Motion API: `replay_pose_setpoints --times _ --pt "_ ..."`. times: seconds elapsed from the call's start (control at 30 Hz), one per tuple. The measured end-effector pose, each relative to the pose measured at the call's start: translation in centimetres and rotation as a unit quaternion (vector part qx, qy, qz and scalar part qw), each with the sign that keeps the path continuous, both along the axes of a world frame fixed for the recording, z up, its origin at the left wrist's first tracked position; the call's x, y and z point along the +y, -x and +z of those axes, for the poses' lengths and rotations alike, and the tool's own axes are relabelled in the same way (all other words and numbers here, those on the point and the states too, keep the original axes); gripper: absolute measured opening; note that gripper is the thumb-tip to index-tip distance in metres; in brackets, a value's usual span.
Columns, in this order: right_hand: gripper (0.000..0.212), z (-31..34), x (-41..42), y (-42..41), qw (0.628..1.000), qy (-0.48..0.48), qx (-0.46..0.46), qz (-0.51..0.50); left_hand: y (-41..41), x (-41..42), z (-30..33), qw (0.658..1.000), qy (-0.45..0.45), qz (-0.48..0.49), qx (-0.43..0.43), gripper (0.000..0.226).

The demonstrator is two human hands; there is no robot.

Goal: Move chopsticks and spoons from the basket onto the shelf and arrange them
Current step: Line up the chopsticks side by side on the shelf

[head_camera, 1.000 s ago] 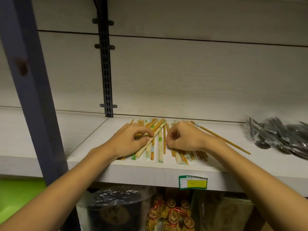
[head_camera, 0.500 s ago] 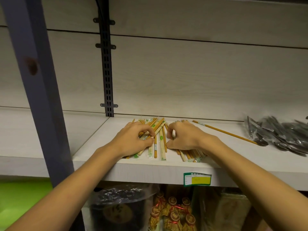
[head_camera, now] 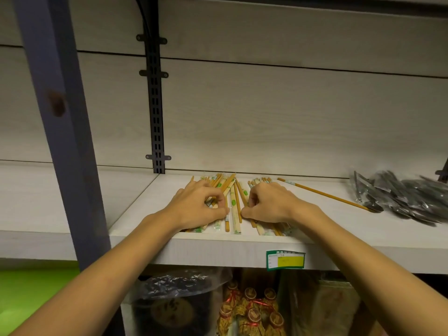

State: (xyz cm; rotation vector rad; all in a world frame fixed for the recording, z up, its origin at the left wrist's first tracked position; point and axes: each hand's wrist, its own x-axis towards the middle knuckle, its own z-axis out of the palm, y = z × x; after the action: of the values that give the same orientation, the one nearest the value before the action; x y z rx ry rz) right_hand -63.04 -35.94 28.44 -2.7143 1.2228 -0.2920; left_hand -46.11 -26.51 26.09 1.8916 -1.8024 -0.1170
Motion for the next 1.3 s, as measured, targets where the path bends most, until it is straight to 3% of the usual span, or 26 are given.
replay_pose_setpoints --times 0.1,0.3,0.53,0.77,0.97,1.3 --pt "0.032 0.2 0.2 0.1 1.000 -0.017 -0.002 0.008 -0.1 0.2 0.2 1.000 -0.013 -0.010 0.000 0.004" --pt "0.044 0.2 0.4 0.2 0.999 -0.030 0.010 0.026 1.3 -0.5 1.2 0.997 -0.049 0.042 -0.042 0.039" --pt "0.037 0.5 0.5 0.7 0.998 -0.004 0.025 0.049 2.1 -1.0 2.1 0.993 -0.100 0.064 0.012 0.040" --pt "0.014 -0.4 0.2 2.1 0.990 -0.025 -0.100 0.095 2.4 -1.0 1.7 0.993 -0.096 0.075 0.002 0.036" --pt "0.016 -0.8 -0.3 3.5 0.978 -0.076 -0.165 0.103 3.1 -1.1 1.5 0.980 -0.135 0.111 -0.091 0.041" --pt "0.020 -0.9 -0.8 4.9 0.964 -0.118 -0.199 0.135 4.5 -1.9 0.9 0.976 -0.132 0.153 -0.082 0.038"
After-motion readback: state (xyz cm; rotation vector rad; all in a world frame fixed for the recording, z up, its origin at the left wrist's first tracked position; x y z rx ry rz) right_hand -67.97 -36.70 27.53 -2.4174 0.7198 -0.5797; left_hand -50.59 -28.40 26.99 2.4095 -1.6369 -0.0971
